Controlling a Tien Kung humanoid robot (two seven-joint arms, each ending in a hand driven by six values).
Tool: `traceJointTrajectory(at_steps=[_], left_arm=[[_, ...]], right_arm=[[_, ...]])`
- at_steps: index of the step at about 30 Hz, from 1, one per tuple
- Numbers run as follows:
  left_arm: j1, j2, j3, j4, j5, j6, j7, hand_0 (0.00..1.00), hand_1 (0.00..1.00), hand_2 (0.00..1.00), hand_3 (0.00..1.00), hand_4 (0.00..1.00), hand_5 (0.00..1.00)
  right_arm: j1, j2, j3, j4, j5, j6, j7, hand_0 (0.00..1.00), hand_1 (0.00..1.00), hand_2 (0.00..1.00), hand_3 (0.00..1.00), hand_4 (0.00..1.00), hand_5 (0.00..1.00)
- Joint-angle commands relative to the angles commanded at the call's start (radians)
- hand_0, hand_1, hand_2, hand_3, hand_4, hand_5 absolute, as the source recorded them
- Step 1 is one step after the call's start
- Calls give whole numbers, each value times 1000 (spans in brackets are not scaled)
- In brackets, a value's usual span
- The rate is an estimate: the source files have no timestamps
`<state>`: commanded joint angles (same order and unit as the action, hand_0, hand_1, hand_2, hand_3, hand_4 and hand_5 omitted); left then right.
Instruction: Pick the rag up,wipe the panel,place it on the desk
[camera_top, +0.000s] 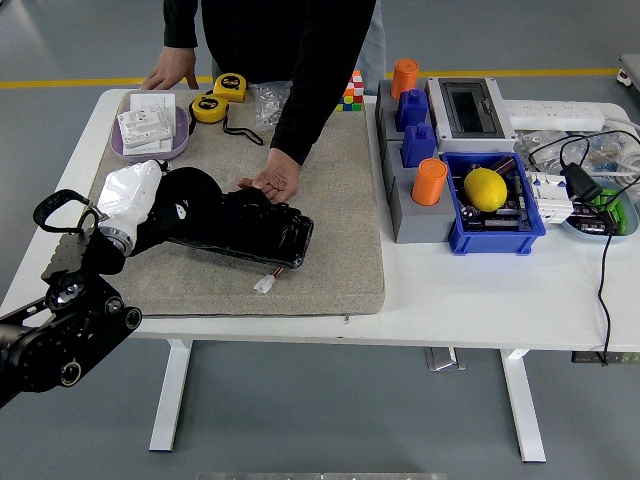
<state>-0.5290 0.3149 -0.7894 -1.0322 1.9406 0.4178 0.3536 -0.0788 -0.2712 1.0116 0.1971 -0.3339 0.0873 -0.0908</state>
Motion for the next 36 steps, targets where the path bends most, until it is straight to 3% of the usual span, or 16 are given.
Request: traceJointTrajectory(at_steps=[13,26,36], left_arm=[[2,3,7,4,-4,0,2,273,154,509,426,29,2],[-23,-26,99,-58,-2,-6,23,275,153,510,425,28,2],[-40,-27,150,-111,32,-11,39,271,153,511,426,28,2]], right_arm=[[2,-1,0,0,4,0,0,741,674,698,617,998,551],[5,-3,-9,-2,12,4,1,739,673,698,617,998,550],[9,-3,-16,-11,22,8,1,741,672,698,616,998,550]])
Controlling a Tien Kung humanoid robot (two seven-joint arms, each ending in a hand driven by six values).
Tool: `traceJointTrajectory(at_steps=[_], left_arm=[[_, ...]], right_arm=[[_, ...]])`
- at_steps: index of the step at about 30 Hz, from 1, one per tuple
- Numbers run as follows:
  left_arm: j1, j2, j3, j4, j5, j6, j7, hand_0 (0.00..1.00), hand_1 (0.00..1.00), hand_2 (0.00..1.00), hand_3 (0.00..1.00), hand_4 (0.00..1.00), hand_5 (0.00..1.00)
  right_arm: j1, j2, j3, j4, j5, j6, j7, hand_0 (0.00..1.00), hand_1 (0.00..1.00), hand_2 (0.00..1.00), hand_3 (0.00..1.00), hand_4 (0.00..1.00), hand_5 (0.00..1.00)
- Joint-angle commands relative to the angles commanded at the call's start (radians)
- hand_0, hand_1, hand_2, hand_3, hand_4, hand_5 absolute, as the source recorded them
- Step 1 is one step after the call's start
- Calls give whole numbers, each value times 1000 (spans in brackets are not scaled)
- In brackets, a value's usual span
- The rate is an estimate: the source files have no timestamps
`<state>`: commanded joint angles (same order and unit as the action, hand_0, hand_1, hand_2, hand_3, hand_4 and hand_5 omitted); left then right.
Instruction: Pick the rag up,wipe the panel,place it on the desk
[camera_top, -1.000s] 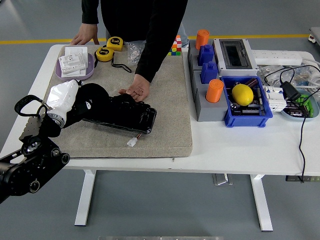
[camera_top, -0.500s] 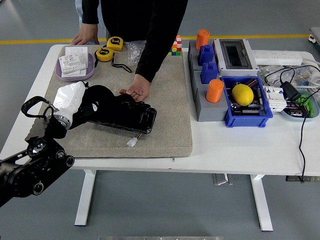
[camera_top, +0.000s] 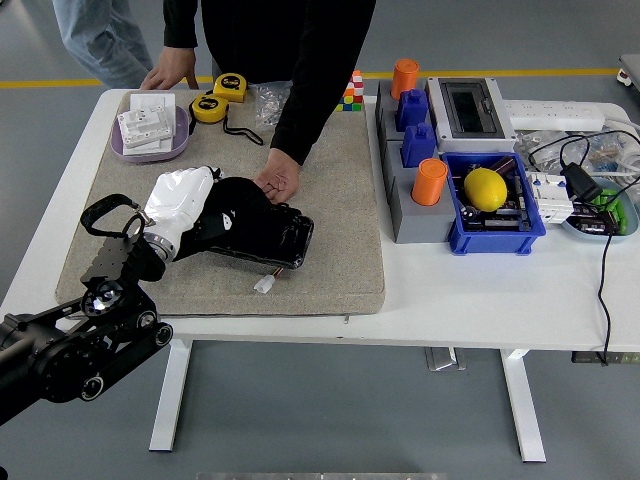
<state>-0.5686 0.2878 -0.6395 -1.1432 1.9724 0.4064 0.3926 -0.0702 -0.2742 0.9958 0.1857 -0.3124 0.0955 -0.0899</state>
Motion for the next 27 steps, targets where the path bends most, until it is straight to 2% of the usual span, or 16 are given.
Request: traceJointTrajectory(at_steps=[11,20,27], left_arm=[[-27,-12,99,-31,-15,-7,6,269,152,510,427,28,2],[-49,-12,183,-63,-15,-11,15,269,152,511,427,29,2],[-57,-19,211,-80,-14,-13,22,269,153,512,430,34,2]], right_arm=[[3,0,-7,-3,7,2,2,740,671,698,616,998,551],[2,-1,-6,-6,8,3,0,740,672,699,617,998,552],[2,-1,-14,-6,13,3,0,742,671,698,617,998,552]])
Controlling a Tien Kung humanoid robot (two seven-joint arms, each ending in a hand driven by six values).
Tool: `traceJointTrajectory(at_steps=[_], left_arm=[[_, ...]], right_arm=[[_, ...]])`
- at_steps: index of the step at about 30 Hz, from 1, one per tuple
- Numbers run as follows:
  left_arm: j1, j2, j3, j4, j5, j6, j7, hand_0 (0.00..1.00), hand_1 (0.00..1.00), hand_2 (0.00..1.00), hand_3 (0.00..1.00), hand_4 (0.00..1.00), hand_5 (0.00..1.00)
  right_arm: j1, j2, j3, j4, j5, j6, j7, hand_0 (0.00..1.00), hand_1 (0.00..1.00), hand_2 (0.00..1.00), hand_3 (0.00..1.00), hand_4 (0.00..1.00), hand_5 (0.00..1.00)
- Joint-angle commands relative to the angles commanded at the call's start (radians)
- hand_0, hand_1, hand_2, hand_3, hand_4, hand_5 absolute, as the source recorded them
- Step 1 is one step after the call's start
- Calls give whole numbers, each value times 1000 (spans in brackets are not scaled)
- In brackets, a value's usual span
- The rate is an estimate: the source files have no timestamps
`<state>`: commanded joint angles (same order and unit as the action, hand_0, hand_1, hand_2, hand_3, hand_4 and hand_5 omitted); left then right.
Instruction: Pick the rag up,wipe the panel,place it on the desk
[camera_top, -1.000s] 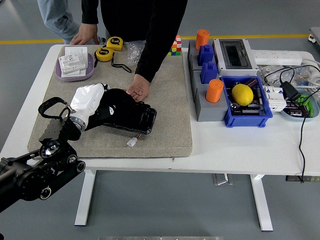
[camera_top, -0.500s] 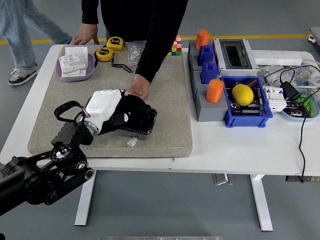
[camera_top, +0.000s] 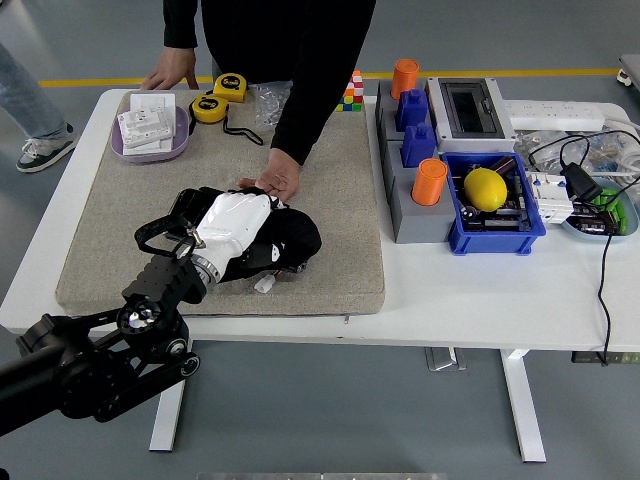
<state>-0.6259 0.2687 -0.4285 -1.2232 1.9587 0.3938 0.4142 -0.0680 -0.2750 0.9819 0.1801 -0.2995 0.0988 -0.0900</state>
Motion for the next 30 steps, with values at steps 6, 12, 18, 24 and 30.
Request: traceJointTrajectory(at_steps=[6,12,18,24,30], left_arm=[[-1,-7,3,-6,3,1,3,269,152,511,427,31,2],[4,-10,-8,-3,4,5,2,269,152,511,428,33,2],[17,-4,-31,19,3,7,0,269,152,511,427,32,2],[33,5,-70,41,8,8,-2,269,153,511,428,33,2],[47,14,-106,62,14,9,-5,269,153,511,429,36,2]], right_arm=[[0,0,-2,0,-1,1,-1,742,671,698,617,998,552],[-1,1,-8,0,5,0,0,741,671,697,616,998,551],[-3,1,-12,0,10,-1,0,741,671,697,616,998,552],[-5,1,-14,1,12,-2,0,740,671,697,615,998,552],[-6,2,-9,1,8,-1,-1,741,671,697,615,998,552]])
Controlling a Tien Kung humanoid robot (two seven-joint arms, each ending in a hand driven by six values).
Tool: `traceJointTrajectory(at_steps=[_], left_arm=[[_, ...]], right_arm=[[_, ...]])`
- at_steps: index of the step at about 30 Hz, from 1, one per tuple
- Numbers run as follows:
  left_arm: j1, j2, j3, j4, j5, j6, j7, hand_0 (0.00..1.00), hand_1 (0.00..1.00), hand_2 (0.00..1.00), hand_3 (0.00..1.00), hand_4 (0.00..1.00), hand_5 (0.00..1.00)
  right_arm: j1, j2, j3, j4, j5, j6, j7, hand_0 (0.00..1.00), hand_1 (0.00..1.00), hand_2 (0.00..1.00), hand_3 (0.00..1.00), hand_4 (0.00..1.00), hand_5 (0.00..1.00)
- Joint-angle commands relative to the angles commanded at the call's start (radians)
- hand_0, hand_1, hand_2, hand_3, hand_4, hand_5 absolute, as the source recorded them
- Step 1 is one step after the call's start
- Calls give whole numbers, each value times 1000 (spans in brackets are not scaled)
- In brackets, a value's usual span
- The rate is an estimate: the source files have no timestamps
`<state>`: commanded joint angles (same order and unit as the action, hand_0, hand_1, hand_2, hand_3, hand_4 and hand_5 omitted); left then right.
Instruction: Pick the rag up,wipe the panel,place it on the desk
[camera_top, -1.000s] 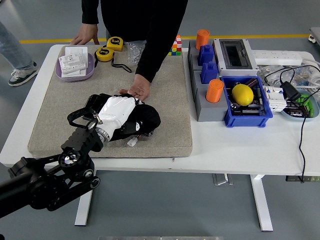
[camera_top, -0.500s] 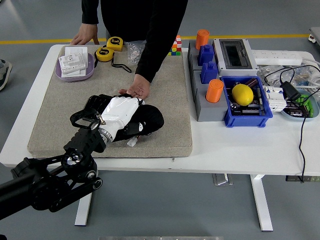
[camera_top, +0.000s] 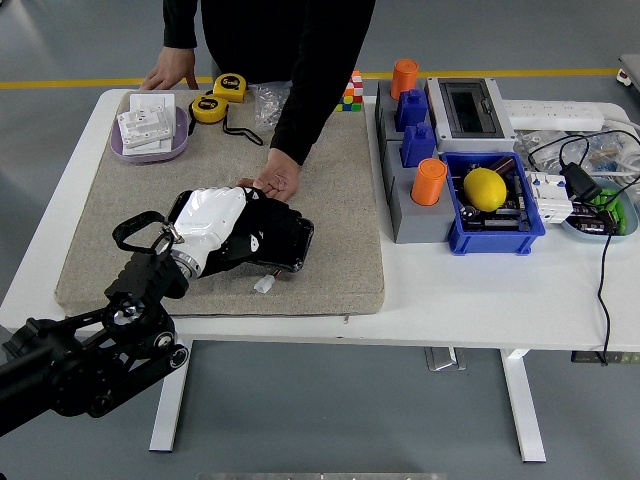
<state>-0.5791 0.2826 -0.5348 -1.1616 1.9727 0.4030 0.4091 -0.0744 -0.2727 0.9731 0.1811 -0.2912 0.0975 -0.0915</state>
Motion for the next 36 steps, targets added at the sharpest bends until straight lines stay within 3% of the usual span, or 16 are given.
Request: traceJointTrajectory(at_steps=[17,36], left_arm=[[42,33,-138,56,23,6,-7,270,153,510,429,37,2],[61,58,-200,91,36,18,-8,271,153,507,426,29,2]], right_arm=[[-4,1,18,2,-10,-1,-3,741,671,697,615,998,552],[-5,3,24,3,-11,0,-4,741,670,696,615,998,552]])
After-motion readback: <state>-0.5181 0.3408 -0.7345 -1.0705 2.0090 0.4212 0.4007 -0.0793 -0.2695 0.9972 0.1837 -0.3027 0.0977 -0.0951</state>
